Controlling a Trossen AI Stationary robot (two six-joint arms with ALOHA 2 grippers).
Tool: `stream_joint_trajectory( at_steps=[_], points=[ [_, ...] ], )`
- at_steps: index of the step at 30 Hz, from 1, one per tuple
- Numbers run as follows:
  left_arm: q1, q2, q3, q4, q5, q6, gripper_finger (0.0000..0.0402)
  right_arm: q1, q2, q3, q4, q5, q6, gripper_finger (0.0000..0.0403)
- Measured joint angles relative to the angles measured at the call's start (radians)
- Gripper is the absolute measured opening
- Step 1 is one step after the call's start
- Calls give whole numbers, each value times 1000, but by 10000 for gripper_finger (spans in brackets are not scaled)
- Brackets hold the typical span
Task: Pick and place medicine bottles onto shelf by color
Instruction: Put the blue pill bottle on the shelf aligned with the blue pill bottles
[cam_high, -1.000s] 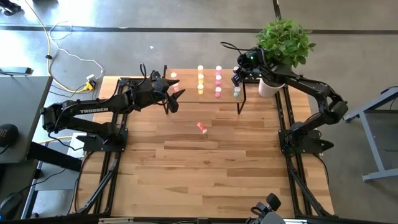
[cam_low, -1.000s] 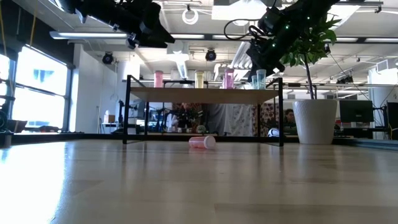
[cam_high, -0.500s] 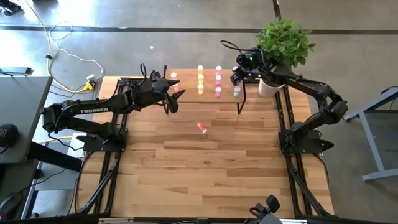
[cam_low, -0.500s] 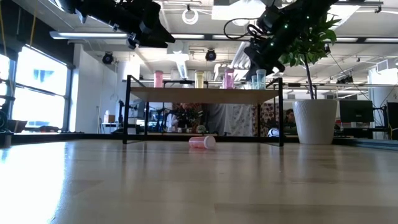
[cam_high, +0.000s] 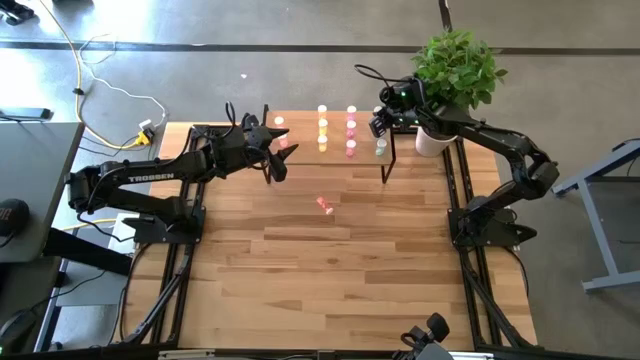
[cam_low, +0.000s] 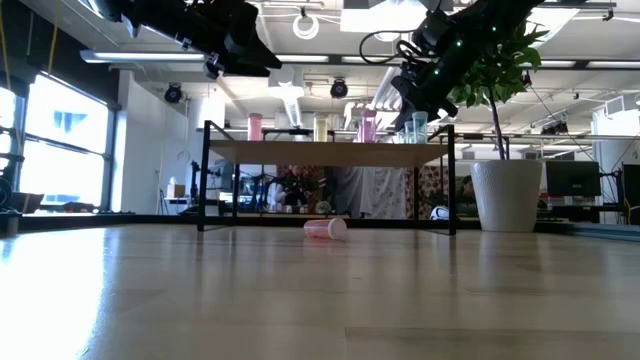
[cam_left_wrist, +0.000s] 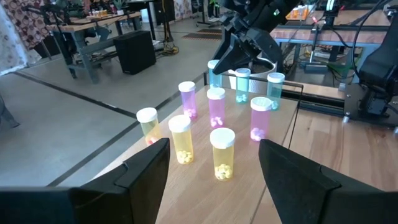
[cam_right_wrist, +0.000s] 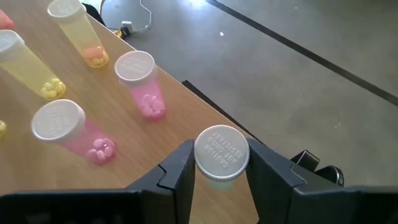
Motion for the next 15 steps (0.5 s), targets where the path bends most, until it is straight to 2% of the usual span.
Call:
stream_joint_trajectory(
  at_steps=[15],
  points=[
    [0, 0, 0, 0, 13, -2, 239, 4, 8, 0, -19, 13, -3, 143]
  ],
)
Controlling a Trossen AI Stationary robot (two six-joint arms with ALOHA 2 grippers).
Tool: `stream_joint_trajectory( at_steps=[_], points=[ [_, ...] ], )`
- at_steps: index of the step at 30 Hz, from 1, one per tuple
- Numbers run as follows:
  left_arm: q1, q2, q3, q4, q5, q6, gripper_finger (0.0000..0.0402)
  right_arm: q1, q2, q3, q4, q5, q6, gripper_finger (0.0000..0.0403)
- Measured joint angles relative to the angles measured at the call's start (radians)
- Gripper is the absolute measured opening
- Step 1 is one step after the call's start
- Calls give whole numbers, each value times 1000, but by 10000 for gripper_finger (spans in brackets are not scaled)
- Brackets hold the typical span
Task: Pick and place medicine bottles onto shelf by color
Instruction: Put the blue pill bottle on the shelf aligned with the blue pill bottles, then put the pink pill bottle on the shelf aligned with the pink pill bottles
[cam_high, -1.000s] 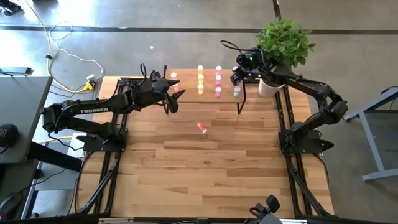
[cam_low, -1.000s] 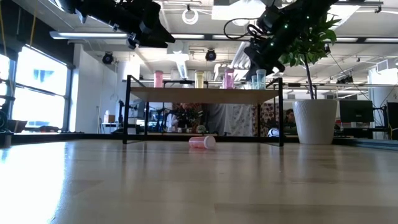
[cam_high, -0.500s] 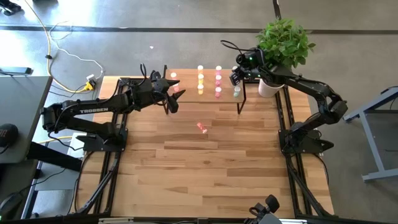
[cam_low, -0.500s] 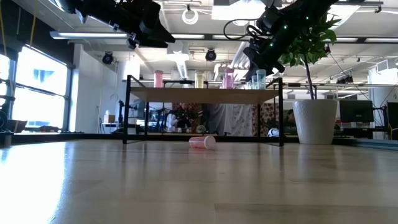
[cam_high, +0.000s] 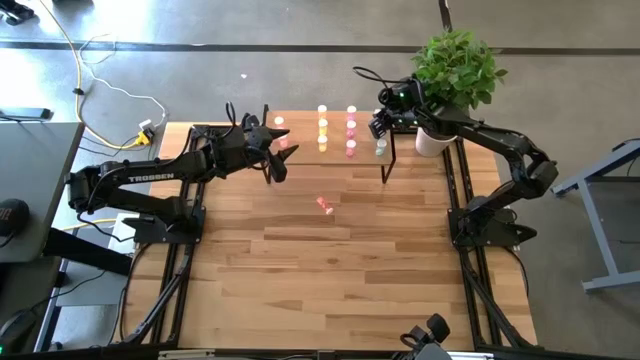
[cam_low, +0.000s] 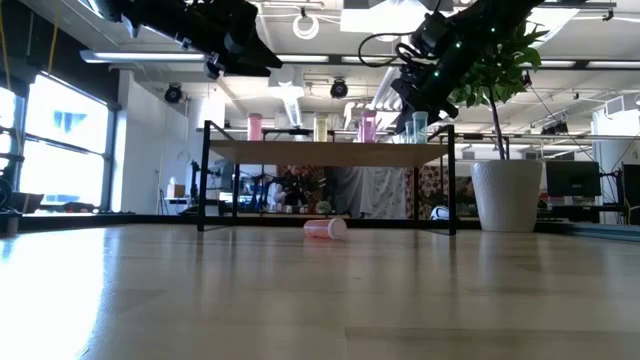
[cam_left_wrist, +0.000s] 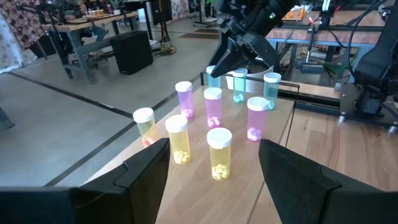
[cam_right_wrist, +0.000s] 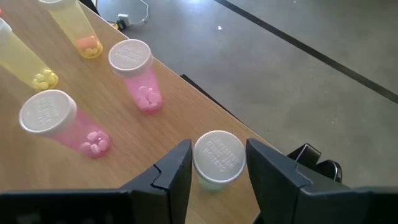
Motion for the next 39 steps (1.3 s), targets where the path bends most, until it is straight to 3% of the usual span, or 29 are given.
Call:
stream_joint_trajectory(
  at_steps=[39],
  points=[
    [0, 0, 0, -2, 3, 0, 239, 9, -65, 0, 37, 26, -13, 142]
  ],
)
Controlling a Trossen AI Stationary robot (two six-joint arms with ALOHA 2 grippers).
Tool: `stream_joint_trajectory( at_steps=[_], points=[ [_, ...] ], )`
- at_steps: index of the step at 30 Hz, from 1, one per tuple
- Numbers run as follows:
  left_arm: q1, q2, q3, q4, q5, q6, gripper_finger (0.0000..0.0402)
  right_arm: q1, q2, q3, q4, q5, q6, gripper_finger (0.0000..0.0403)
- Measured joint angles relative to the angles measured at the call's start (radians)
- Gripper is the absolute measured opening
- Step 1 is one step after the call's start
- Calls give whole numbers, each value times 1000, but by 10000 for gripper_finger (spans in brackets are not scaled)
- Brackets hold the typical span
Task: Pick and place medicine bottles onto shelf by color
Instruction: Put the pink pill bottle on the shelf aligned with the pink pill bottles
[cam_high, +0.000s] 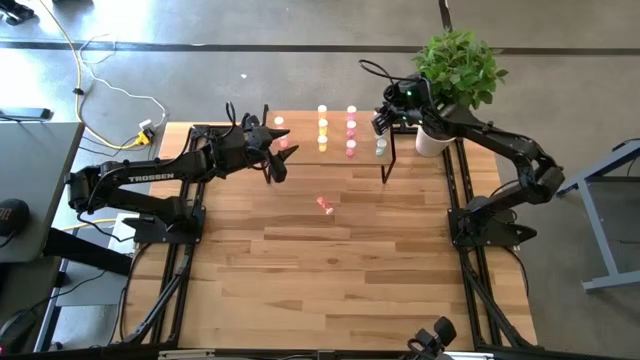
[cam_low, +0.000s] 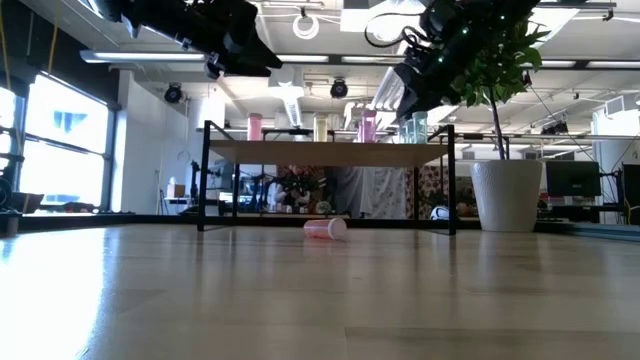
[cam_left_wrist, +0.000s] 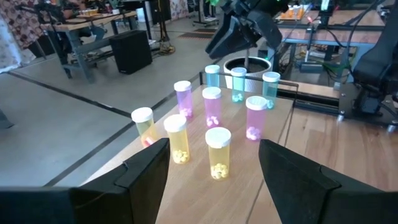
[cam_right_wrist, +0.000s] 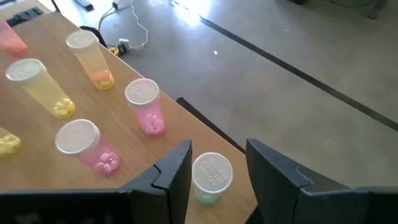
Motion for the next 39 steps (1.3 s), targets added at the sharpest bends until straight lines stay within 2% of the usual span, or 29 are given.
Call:
stream_joint_trajectory(
  at_steps=[8, 18, 26, 39],
  points=[
    [-4, 0, 0, -7, 35, 44, 239, 66, -73, 0, 0, -3, 14, 142],
    [-8, -10, 0, -126, 204, 37, 239, 258, -110, 0, -37, -6, 185, 142],
    [-34, -94, 1, -249, 204, 88, 239, 471, -110, 0, -54, 0, 347, 142],
    [-36, -263, 1, -529, 207, 89, 239, 714, -59, 0, -149, 124, 612, 142]
  ],
)
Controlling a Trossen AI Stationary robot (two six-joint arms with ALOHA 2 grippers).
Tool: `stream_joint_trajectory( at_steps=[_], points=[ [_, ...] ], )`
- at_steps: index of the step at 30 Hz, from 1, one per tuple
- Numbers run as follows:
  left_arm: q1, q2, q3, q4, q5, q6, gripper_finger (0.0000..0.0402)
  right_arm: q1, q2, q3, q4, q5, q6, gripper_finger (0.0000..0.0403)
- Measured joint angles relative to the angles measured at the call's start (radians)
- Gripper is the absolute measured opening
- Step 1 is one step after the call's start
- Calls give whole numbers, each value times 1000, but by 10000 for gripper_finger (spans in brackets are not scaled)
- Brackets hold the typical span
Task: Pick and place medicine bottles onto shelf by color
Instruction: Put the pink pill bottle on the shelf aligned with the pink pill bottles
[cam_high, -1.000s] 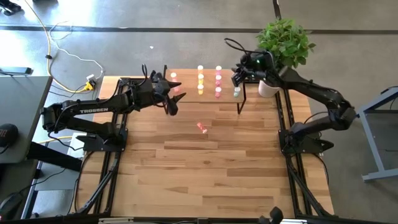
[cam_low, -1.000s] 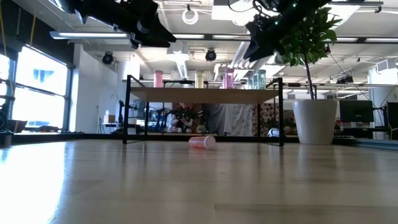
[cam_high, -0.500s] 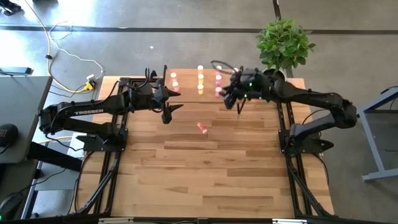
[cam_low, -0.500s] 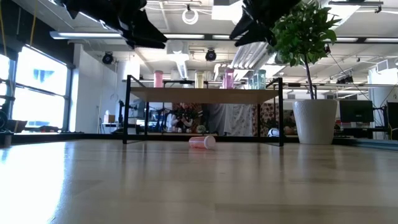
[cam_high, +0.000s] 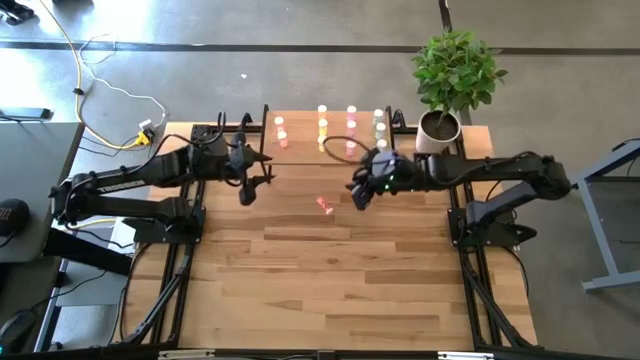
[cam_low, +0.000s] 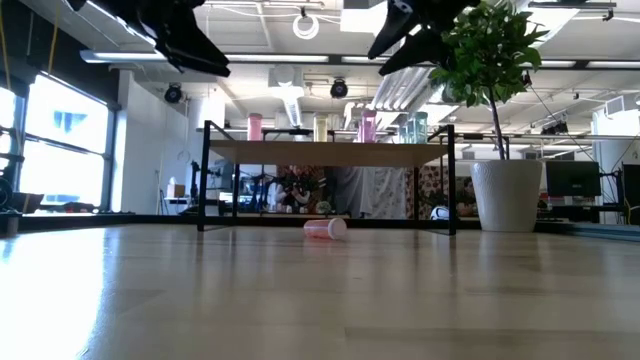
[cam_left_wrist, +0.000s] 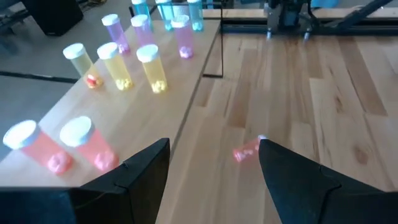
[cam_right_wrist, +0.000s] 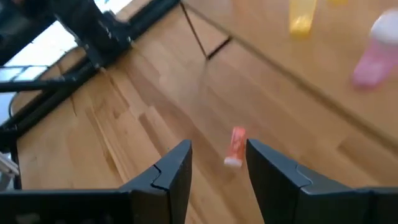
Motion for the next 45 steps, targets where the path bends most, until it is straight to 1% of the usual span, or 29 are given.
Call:
stream_joint_trajectory(
  at_steps=[5, 10, 14, 18, 23, 27, 31, 35, 37, 41, 45],
  points=[
    [-2, -55, 0, -80, 0, 0, 239, 68, 53, 0, -42, 70, 94, 142],
    [-2, -97, 0, -106, 0, 0, 239, 113, 102, 0, -54, 118, 176, 142],
    [-2, -116, 0, -108, 0, 0, 239, 130, 146, -1, -55, 121, 240, 142],
    [-2, -121, 0, -109, 0, 0, 239, 140, 202, -1, -52, 102, 287, 145],
    [-2, -121, 0, -123, 0, 0, 239, 143, 283, -1, -45, 63, 330, 173],
    [-2, -121, 0, -129, 0, 0, 239, 145, 337, -1, -46, 57, 306, 195],
    [-2, -121, 0, -133, 0, 0, 239, 145, 380, -1, -40, 101, 275, 199],
    [-2, -120, 0, -142, 0, 0, 239, 151, 412, -1, -4, 176, 222, 199],
    [-2, -120, 0, -146, 0, 0, 239, 152, 429, -1, 28, 201, 204, 199],
    [-2, -120, 0, -150, 0, 1, 239, 152, 467, -8, 86, 207, 198, 199],
    [-2, -120, 0, -149, 0, 1, 239, 164, 484, -79, 192, 207, 257, 199]
  ],
)
